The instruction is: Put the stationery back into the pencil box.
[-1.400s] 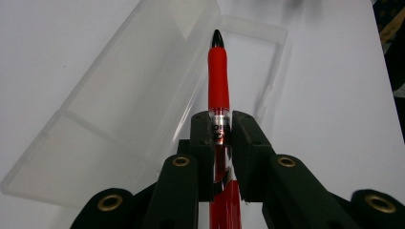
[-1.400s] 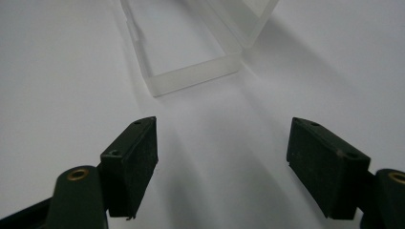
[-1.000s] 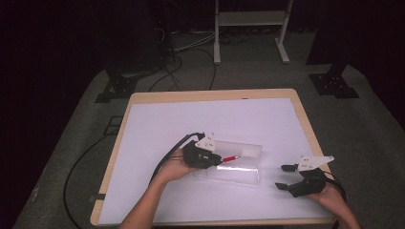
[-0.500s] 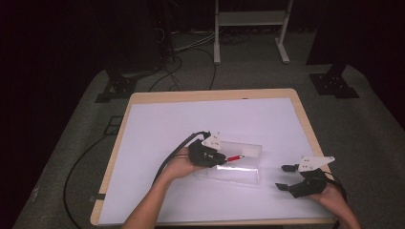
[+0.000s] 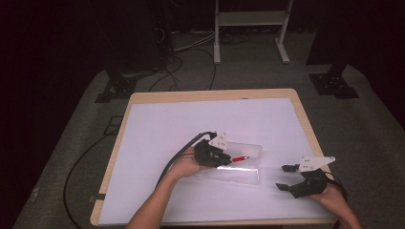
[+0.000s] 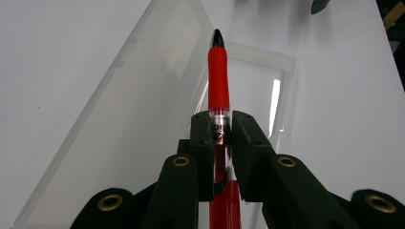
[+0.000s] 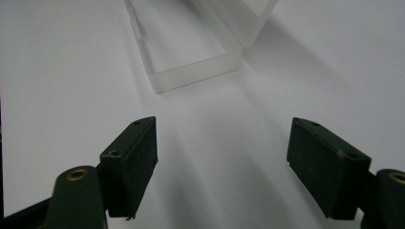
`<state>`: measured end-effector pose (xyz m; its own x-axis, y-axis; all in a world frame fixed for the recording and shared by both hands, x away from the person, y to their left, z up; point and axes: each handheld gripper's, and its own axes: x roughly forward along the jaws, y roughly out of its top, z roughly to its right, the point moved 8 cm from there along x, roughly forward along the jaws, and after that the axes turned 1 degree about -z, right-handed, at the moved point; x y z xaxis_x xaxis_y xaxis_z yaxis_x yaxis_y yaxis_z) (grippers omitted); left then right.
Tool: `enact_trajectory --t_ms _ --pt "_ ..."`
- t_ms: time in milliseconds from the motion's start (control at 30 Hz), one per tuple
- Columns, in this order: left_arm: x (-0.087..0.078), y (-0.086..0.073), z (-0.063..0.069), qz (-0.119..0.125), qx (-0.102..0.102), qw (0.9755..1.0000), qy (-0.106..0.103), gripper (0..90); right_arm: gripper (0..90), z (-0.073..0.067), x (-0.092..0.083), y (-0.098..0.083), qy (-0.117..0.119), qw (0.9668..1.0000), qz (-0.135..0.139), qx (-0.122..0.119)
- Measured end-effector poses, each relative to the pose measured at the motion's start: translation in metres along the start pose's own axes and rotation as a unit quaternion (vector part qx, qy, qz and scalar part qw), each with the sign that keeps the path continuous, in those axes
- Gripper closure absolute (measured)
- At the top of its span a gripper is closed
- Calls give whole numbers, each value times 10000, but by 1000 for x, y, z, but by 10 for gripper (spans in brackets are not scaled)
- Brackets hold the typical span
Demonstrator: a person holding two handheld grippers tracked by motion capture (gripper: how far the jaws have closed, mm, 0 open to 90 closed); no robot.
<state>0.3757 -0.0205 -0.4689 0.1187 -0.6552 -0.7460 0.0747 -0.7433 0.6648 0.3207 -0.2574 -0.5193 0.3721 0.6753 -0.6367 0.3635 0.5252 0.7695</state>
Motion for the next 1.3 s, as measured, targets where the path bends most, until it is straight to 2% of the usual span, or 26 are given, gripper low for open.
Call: enact_trajectory --t_ms 700,1300 --pt "25 5 8 -90 111 9995 -265 793 251 1 -2 -1 -6 10000 25 8" --pt "41 -4 10 -312 106 9987 -391 793 252 1 -1 -1 -2 10000 -3 5"
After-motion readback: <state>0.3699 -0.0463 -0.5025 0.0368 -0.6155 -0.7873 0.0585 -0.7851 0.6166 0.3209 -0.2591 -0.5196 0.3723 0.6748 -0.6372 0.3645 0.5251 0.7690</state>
